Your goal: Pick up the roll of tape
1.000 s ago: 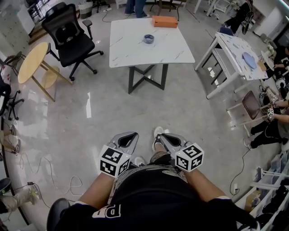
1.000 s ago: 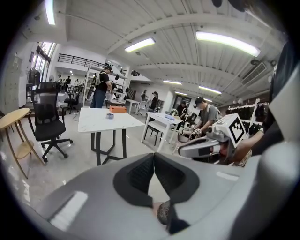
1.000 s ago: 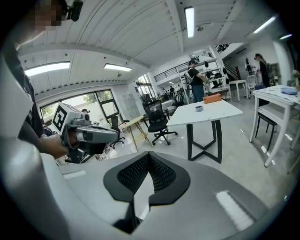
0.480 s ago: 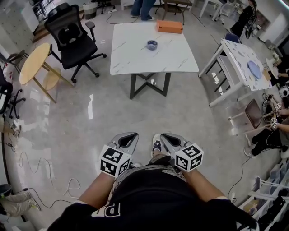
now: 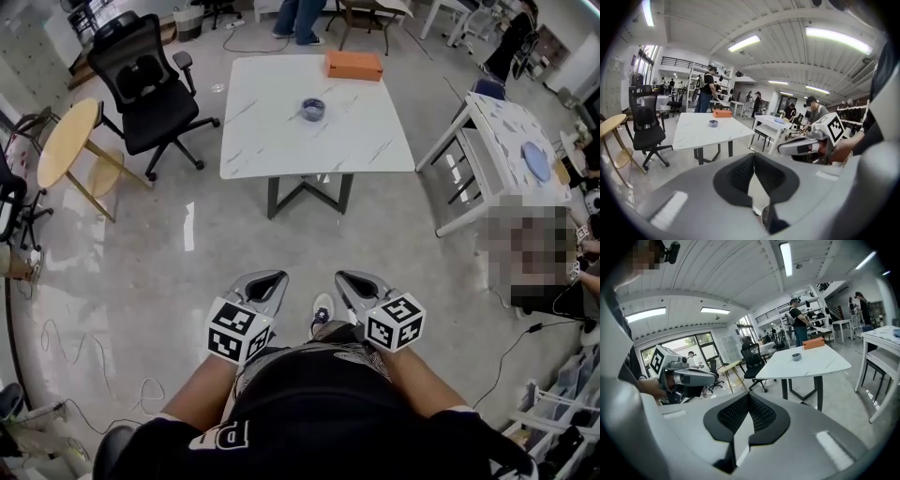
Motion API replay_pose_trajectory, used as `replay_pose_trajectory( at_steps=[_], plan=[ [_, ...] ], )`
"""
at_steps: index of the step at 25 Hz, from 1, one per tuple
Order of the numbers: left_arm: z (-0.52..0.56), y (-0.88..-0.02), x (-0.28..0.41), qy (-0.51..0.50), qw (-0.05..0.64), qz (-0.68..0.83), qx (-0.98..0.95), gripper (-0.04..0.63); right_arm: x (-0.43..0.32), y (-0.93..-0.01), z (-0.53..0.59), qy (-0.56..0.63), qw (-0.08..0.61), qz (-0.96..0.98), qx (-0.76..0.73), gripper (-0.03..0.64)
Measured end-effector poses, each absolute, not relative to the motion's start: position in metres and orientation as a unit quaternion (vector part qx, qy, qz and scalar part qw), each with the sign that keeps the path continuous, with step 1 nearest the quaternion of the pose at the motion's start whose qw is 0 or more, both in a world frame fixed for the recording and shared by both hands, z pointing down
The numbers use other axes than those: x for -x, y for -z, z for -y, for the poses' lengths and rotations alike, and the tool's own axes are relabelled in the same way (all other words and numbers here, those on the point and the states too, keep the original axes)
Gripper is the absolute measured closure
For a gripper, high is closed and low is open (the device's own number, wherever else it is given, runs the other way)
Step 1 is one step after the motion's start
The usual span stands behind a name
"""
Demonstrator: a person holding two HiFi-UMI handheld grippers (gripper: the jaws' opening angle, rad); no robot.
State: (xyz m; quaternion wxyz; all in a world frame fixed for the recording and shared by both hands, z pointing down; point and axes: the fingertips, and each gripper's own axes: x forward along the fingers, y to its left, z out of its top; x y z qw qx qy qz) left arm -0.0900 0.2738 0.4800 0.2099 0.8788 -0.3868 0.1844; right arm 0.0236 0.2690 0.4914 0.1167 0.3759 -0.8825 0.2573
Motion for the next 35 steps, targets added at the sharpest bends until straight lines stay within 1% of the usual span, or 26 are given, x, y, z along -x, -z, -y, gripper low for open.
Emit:
replay_pose_trajectory(
  at_steps=[19, 28, 35],
  plan=[
    [-0.152, -0.478, 0.028, -0.189, 0.210, 0.420, -0.862, 0.535, -0.080, -0.496, -0.142, -0.261, 0.119, 0.897, -0.336, 0.618],
    [-0.120, -0.476, 0.011, -0.194, 0.205, 0.436, -0.854, 0.535, -0.096, -0.500, -0.110, -0.264, 0.114, 0.903, -0.320, 0.618],
    [-0.115, -0.482, 0.005, -0.203, 0.213, 0.435, -0.851, 0.535, -0.102, -0.507, -0.101, -0.272, 0.116, 0.901, -0.319, 0.618]
  ],
)
